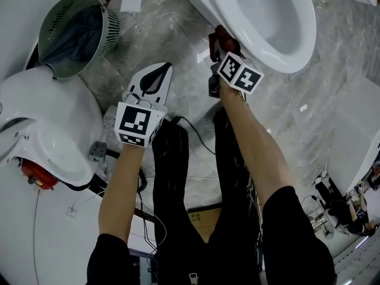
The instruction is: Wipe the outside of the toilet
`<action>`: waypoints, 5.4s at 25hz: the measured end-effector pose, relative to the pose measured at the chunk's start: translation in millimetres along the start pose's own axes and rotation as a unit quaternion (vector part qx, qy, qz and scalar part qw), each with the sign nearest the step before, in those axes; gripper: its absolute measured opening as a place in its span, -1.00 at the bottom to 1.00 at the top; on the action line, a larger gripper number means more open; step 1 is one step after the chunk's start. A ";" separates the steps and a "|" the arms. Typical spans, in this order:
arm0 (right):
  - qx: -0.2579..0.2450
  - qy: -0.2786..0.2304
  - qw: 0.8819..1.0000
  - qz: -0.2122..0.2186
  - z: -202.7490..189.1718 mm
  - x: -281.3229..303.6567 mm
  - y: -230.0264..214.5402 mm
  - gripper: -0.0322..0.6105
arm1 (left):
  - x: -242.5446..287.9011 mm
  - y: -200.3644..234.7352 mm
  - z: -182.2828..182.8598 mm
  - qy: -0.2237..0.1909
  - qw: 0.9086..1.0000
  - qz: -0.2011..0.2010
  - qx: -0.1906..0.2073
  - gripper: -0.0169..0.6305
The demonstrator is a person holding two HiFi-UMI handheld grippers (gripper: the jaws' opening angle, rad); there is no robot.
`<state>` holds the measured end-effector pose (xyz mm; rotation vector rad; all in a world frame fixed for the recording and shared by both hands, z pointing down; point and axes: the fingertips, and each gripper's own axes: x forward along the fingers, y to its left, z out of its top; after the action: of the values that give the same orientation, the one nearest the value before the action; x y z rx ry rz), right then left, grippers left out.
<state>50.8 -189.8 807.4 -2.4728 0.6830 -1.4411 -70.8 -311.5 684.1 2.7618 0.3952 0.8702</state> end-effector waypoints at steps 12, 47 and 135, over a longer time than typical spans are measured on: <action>0.011 0.022 0.998 -0.050 -25.7 -57.2 -107.0 -0.65 | 40.2 -68.9 -11.4 0.024 0.999 -0.034 0.003 -0.92; -0.067 0.068 0.995 0.004 -56.5 -63.8 -70.8 -0.65 | 15.8 -9.7 -5.3 0.006 1.000 0.006 -0.001 -0.92; -0.132 0.052 0.987 -0.072 89.5 -226.6 -261.3 -0.64 | 19.9 -183.4 78.1 0.050 0.986 0.092 -0.128 -0.92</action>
<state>108.7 142.7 690.2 -2.7103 0.7750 -1.6366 -43.8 -142.6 579.7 2.5515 0.0385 1.0264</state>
